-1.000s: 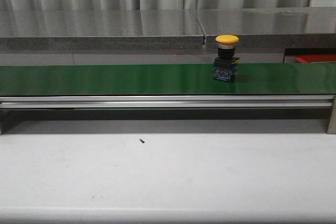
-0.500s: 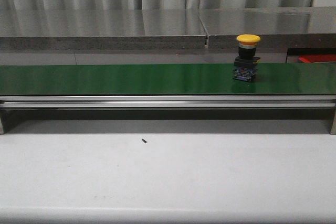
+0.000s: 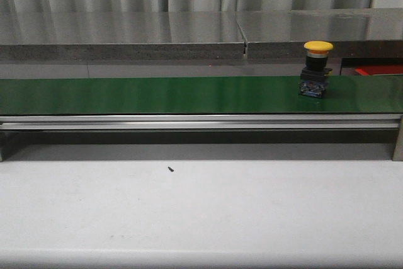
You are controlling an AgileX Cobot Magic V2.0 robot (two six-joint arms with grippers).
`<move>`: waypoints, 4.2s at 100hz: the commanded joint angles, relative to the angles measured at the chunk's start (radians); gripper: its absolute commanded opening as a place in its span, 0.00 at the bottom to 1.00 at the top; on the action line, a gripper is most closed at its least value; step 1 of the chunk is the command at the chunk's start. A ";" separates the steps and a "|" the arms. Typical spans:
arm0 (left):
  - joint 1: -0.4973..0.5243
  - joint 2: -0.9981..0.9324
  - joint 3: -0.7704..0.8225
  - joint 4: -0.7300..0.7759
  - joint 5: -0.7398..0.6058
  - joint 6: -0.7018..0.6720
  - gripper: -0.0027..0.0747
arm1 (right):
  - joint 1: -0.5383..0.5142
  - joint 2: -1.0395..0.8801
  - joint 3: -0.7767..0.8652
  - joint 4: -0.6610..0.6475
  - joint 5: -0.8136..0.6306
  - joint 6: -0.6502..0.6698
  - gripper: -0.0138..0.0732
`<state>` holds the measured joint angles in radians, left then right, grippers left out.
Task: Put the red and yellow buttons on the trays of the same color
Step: 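Move the right gripper above the yellow button arriving on the belt, then close the right gripper on the yellow button and lift it, then place the yellow button in the yellow tray and open the right gripper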
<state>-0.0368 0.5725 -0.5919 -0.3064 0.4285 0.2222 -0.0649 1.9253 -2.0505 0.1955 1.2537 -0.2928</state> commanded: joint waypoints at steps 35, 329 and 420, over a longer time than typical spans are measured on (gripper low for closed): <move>-0.010 0.003 -0.028 -0.016 -0.071 -0.002 0.01 | 0.001 -0.346 0.545 -0.008 -0.202 -0.009 0.73; -0.010 0.003 -0.028 -0.016 -0.071 -0.002 0.01 | -0.567 -0.110 0.690 0.159 -0.688 -0.094 0.29; -0.010 0.003 -0.028 -0.016 -0.071 -0.002 0.01 | -0.547 -0.036 0.690 0.136 -0.718 -0.100 0.66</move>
<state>-0.0368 0.5725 -0.5919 -0.3064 0.4285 0.2222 -0.6085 1.9457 -1.3348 0.3312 0.5726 -0.3804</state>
